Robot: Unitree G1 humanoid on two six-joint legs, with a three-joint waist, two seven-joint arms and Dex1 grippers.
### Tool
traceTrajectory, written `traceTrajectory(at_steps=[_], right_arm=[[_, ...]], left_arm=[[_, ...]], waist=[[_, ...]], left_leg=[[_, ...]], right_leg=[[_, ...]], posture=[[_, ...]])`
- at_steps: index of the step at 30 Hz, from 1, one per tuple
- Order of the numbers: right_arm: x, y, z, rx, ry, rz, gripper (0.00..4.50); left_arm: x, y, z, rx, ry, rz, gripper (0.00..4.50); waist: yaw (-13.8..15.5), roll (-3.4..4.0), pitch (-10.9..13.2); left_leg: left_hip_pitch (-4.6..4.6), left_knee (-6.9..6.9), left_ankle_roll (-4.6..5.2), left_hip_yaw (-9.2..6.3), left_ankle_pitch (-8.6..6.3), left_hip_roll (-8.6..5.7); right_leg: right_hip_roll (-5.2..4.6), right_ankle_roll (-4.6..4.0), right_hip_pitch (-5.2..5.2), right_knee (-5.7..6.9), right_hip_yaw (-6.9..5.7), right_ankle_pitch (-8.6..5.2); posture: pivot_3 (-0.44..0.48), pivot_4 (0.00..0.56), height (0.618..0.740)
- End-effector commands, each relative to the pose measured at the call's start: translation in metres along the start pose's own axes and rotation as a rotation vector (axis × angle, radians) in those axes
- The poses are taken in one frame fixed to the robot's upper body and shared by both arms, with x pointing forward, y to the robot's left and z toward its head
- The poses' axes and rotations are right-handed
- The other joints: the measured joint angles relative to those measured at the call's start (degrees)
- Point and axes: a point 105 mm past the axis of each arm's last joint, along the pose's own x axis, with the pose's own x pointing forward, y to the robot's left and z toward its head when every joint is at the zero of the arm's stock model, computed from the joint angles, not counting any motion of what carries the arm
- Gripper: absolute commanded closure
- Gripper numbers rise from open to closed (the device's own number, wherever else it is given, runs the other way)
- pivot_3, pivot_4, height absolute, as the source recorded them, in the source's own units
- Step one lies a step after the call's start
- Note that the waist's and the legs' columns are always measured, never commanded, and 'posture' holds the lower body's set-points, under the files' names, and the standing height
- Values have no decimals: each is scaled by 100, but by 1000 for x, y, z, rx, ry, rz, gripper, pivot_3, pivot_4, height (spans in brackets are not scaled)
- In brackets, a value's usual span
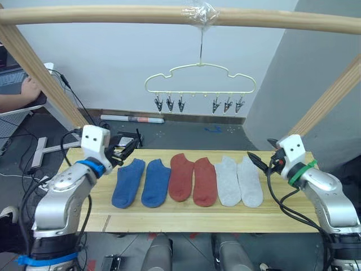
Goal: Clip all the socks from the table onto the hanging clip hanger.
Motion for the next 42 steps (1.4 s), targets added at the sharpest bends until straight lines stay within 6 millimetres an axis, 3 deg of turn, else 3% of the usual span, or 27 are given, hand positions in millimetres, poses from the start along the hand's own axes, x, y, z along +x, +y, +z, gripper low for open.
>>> traceTrajectory(at_steps=[1,6,11,27,42], right_arm=[[17,25,38,14,-132,118,0],[33,52,70,49,-213,206,0],[35,60,80,64,-226,222,0],[35,73,110,42,-258,285,0],[35,74,119,35,-269,296,0]], left_arm=[[24,-17,13,7,-76,9,1497],[60,-28,20,3,-142,62,1497],[72,-31,27,-9,-195,97,1497],[91,-29,53,5,-338,188,1497],[96,-30,68,-25,-391,186,1497]], waist=[[-33,1,13],[-89,-19,53],[-101,-28,70],[-127,-28,117],[-140,-29,132]], left_leg=[[0,0,0,-1,0,0],[0,9,3,-7,5,0],[-7,5,2,-9,3,-1],[-7,1,2,-11,3,-1],[-9,2,2,-11,3,-2]], right_leg=[[1,1,1,1,-1,0],[7,16,3,5,0,10],[6,38,0,-1,-1,23],[7,44,-2,0,-2,24],[7,45,-3,-2,-3,24]], posture=[[35,247,740],[3,263,740],[-11,267,740],[-34,276,740],[-45,269,740]])
